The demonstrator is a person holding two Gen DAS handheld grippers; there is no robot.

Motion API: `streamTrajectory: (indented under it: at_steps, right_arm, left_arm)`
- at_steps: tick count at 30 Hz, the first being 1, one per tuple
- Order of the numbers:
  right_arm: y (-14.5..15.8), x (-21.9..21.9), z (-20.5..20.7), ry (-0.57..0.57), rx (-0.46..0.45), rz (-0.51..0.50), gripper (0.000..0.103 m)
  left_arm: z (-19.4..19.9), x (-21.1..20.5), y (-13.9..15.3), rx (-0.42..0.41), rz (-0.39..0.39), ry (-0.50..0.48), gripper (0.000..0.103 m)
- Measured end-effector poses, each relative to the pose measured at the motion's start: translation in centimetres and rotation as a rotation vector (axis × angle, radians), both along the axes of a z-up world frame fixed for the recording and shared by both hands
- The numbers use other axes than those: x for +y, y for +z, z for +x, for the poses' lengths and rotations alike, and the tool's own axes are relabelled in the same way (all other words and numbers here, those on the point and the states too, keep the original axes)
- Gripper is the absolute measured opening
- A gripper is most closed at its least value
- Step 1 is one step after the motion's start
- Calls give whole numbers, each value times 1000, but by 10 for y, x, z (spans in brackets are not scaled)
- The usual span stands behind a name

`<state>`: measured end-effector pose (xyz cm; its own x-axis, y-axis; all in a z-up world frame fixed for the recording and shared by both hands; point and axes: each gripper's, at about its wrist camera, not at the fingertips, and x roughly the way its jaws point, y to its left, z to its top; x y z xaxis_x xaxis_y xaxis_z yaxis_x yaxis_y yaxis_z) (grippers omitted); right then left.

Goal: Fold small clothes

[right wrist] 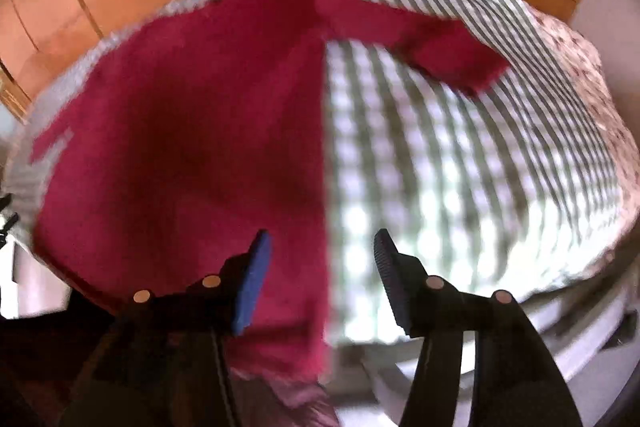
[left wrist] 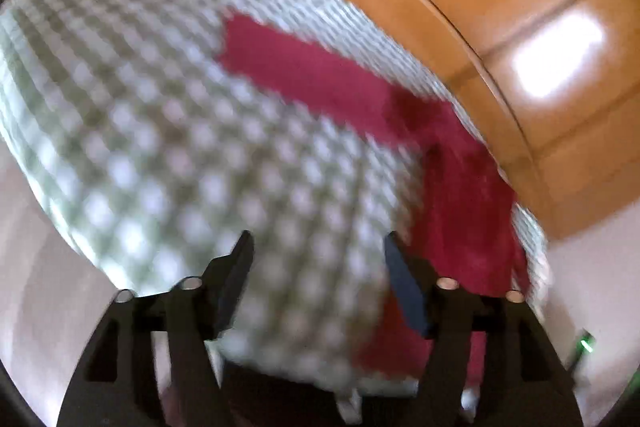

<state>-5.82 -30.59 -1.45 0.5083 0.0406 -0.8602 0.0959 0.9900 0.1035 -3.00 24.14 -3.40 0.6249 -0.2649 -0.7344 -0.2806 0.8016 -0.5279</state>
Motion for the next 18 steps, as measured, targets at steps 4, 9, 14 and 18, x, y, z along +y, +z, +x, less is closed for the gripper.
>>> streamTrajectory:
  at_steps: [4, 9, 14, 18]
  right_arm:
    - [3, 52, 37, 104, -59, 86, 65]
    - [-16, 110, 81, 169, -25, 158, 67]
    - [-33, 146, 107, 190, 17, 172, 75]
    - [-43, 157, 110, 196, 13, 133, 83]
  left_arm:
    - [34, 48, -7, 24, -55, 188, 73]
    - [91, 75, -21, 56, -55, 268, 73]
    - [152, 74, -38, 110, 33, 186, 14]
    - [182, 88, -12, 41, 146, 206, 10]
